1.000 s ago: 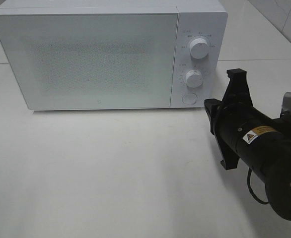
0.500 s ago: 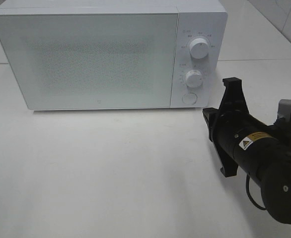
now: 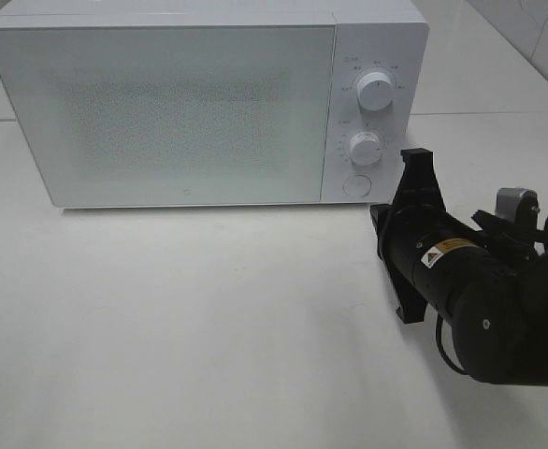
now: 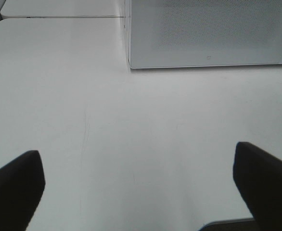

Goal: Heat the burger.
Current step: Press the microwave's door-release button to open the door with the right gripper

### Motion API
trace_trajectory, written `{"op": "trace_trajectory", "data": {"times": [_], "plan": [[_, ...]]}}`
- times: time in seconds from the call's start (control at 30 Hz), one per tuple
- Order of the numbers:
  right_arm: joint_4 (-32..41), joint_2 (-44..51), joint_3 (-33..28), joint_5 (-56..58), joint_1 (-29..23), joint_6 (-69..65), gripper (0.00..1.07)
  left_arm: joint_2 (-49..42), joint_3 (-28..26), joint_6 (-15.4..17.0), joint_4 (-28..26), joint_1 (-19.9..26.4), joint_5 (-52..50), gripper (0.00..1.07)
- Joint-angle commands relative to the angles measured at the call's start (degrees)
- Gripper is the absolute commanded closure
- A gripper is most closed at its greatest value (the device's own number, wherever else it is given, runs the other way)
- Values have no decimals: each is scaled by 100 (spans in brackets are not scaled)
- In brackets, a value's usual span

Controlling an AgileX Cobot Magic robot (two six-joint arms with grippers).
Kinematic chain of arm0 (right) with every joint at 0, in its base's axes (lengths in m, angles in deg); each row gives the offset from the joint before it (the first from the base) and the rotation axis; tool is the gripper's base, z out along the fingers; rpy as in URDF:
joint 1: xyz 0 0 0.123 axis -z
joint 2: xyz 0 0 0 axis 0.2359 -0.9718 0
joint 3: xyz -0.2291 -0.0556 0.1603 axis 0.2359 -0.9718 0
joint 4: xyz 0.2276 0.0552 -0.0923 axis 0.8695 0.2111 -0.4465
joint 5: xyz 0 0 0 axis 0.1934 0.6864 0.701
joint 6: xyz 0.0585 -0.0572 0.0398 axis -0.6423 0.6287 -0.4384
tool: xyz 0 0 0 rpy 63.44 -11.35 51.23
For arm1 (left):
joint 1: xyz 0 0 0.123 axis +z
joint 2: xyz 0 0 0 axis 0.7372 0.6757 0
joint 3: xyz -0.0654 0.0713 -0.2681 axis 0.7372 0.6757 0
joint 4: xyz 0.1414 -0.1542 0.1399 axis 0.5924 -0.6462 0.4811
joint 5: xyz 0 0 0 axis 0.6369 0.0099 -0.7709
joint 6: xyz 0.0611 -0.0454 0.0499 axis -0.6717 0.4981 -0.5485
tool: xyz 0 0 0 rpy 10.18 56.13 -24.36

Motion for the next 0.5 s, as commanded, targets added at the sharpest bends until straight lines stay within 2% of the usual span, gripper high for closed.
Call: {"op": "trace_trajectory", "data": {"times": [0.03, 0.5], "plan": [[-132, -34, 120, 120, 109, 17, 107, -86, -6, 11, -52, -11, -74, 7], [-825, -430, 710, 344, 676, 80, 107, -86, -6, 11, -52, -11, -74, 7]]}}
